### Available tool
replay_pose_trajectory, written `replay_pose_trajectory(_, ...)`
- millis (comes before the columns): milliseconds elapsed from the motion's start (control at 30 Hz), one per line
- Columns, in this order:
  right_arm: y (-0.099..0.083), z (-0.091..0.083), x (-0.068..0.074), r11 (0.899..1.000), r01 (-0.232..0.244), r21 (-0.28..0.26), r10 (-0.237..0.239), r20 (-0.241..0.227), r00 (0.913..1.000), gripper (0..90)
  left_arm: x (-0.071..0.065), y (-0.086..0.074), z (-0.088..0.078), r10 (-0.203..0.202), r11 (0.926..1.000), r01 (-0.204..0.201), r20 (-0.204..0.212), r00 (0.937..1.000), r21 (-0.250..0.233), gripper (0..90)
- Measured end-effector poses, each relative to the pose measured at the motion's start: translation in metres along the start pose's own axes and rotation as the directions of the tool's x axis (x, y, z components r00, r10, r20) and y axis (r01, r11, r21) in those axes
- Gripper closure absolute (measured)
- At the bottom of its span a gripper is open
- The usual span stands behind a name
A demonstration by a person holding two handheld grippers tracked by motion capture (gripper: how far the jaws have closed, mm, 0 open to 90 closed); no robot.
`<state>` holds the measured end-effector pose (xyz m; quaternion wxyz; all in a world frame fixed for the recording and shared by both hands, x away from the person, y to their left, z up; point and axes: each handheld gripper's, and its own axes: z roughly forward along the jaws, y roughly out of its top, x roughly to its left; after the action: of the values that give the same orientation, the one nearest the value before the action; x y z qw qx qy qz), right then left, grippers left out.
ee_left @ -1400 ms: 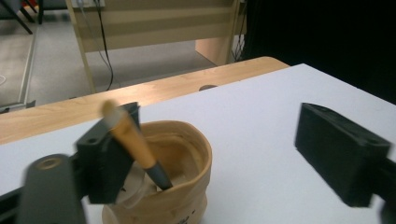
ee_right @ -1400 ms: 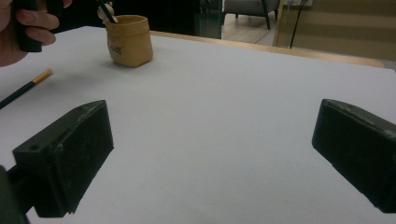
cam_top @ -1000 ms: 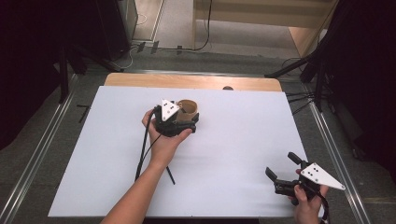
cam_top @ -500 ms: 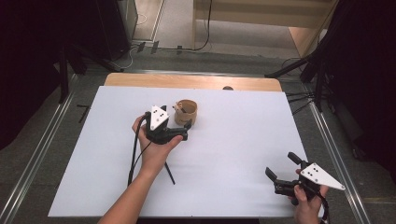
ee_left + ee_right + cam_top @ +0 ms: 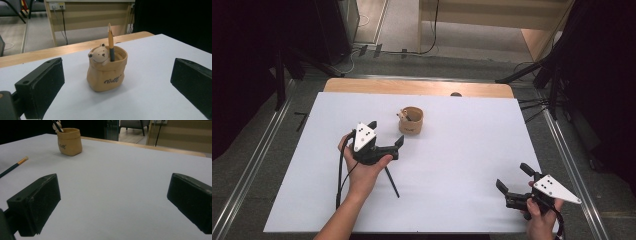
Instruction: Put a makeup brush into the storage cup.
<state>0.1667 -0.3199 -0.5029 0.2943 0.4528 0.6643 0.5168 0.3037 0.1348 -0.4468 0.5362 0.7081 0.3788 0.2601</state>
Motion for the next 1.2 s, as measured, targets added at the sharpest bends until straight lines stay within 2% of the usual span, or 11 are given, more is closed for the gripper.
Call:
replay_pose_trajectory(167,0.0,0.0,0.0,1.0,0.001,0.002,-0.001,-0.002,1.0,0.0,0.004,-0.005,-0.013,-0.001,1.0,0.001,0.003,1.0,-0.005,0.0)
replay_pose_trajectory(267,0.0,0.001,0.0,1.0,0.001,0.002,-0.001,-0.002,1.0,0.0,0.005,-0.009,-0.019,0.015,0.9999,-0.015,0.004,0.9999,-0.006,0.0)
replay_pose_trajectory(467,-0.001,0.0,0.0,1.0,0.002,0.003,-0.002,0.0,1.0,0.0,0.013,-0.018,-0.031,-0.006,1.0,0.006,0.001,1.0,-0.006,0.0)
replay_pose_trajectory(633,0.0,0.001,0.001,1.0,0.003,0.002,-0.003,0.001,1.0,0.0,0.02,-0.027,-0.042,-0.002,1.0,0.002,0.003,1.0,0.005,0.0)
replay_pose_trajectory(1000,-0.001,0.001,0.0,1.0,0.002,0.005,-0.002,0.0,1.0,0.0,0.037,-0.04,-0.072,-0.008,1.0,0.008,-0.032,0.9995,0.005,0.0)
replay_pose_trajectory(1200,-0.001,0.002,-0.002,1.0,-0.003,0.003,0.003,0.004,1.0,0.0,0.043,-0.046,-0.08,-0.01,0.9999,0.011,-0.042,0.9991,0.01,0.0)
